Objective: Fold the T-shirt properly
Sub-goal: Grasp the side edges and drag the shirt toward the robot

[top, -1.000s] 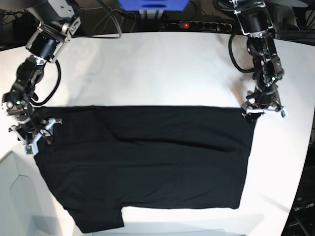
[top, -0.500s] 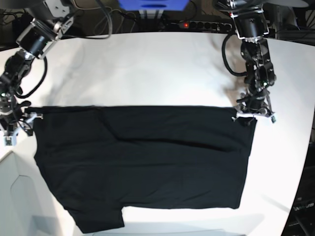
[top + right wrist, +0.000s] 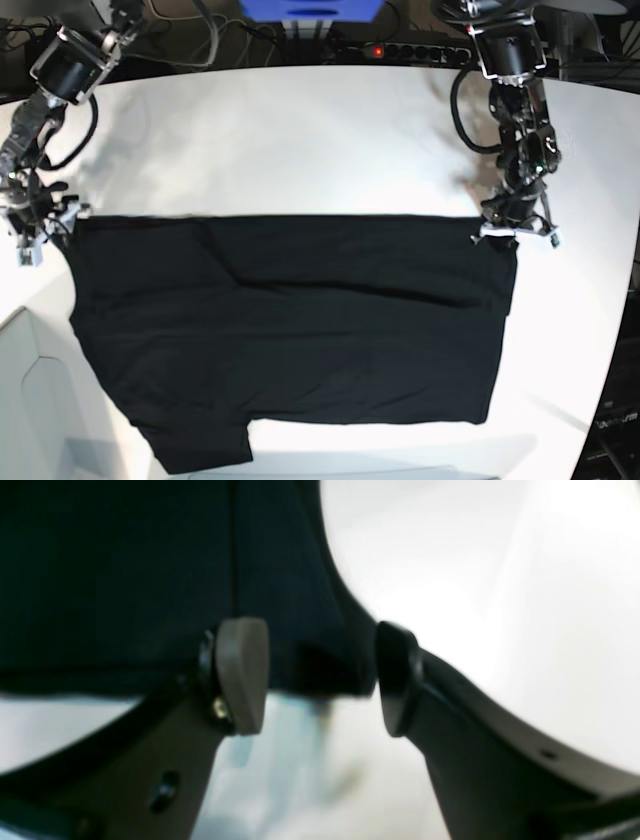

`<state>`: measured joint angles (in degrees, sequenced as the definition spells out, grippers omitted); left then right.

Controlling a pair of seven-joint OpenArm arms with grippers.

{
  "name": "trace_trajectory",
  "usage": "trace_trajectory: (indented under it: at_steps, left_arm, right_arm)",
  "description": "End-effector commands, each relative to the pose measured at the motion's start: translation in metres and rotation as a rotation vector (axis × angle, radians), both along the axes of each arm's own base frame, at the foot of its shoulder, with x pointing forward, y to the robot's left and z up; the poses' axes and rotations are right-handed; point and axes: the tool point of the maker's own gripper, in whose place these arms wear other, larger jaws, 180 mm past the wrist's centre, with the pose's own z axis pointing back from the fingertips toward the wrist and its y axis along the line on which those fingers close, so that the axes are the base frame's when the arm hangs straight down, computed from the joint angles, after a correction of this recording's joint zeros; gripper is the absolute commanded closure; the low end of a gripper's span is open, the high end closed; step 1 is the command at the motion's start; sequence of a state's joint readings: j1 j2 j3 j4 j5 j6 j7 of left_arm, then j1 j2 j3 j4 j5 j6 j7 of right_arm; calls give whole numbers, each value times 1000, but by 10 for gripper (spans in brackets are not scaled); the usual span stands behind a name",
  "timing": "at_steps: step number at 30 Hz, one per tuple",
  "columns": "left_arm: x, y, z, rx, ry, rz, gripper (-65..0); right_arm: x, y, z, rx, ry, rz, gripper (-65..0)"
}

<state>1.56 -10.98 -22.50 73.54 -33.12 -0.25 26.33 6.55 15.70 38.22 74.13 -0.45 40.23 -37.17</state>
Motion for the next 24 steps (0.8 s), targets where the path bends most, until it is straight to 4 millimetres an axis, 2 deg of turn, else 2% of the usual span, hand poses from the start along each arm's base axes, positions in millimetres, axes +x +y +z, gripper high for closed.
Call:
trace_trajectory:
  at_steps: [1,5,14,17,20,22,24]
  left_arm:
    - [-5,3,-2,6,22,-6,-1]
    - [-10,4,-5,9,30,-4,-1]
    - [-20,5,-12,11,52,-3,-1]
    - [-25,5,-14,13,58,-4,-1]
    - [-29,5,-13,13,59,-6,-1]
    - [-37,9,-11,24,57,2,-1]
    - [-42,16,-2,34,41,20,-1]
  right_arm:
    - [12,-8,16,-13,-64,-4,-355]
    - [6,-14,1,14,-40,-16,-355]
    - [-7,-18,-18,43,-3,-29,-345]
    - [-17,-22,-23,33,21,-29,-260]
    - [-20,-22,-25,33,30,-30,-106]
    - [-28,-23,-29,27,50,-29,0]
    - [-30,-23,-26,11,48,-21,0]
